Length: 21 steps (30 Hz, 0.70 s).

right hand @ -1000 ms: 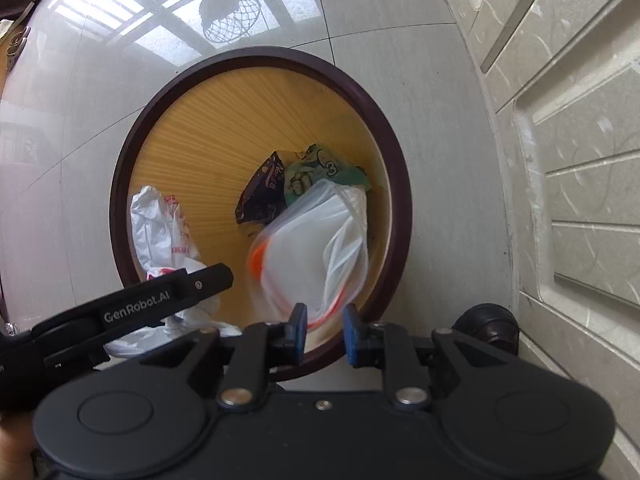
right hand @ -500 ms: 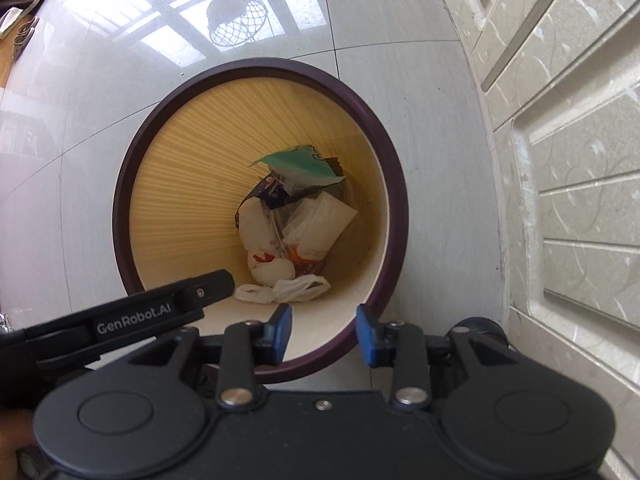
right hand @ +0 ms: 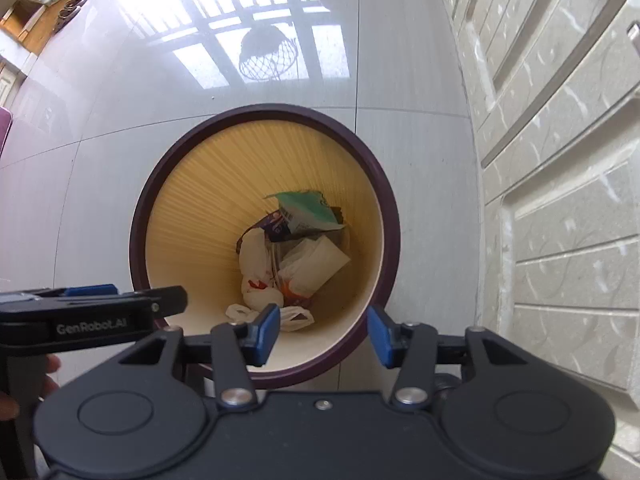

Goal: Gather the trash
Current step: 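Lift both open tools up away from the wastebasket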

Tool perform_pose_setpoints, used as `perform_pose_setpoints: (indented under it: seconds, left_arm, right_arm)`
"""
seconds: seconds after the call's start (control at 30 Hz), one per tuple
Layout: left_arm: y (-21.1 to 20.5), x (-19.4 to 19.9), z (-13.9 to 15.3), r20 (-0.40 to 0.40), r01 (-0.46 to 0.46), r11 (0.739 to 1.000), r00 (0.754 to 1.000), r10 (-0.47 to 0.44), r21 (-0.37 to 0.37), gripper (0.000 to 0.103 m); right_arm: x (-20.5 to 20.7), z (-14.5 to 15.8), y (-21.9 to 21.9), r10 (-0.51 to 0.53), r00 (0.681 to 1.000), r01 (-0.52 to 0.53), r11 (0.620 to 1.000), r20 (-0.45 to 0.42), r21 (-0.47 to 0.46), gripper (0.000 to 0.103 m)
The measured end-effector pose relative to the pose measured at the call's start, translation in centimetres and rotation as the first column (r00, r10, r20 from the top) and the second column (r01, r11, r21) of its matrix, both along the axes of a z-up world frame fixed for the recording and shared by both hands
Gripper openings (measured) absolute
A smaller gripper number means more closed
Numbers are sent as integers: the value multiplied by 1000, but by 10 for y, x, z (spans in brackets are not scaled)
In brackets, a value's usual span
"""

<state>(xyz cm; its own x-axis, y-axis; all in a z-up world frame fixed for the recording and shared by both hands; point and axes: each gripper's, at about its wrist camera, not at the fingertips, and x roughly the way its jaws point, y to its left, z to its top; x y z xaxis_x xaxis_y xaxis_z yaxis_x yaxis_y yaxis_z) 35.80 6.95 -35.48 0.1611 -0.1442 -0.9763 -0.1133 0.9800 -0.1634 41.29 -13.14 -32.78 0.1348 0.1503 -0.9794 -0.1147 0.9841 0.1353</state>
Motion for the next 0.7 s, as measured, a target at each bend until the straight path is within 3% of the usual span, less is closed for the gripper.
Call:
perform_pose_setpoints:
  seconds: [0.2,0.3,0.47,0.7]
  left_arm:
    - [11,-14,19,50,-8,999,999,5,50,94]
    - [16,-22,29,89,-18,999,996,13,51,101]
    - [20,-38,44,129,-3,996,992,-9,94,103]
    - [24,-53,66,186,-27,995,983,8,100,103]
  right_arm:
    - [-14,13,-7,8,998,-6,1000,63,-24,68]
    - [-19,20,-8,25,995,-20,998,94,-52,78]
    - [-27,38,-10,36,988,-26,997,153,-70,98]
    - [-44,60,-12,45,974,-27,996,223,-84,103]
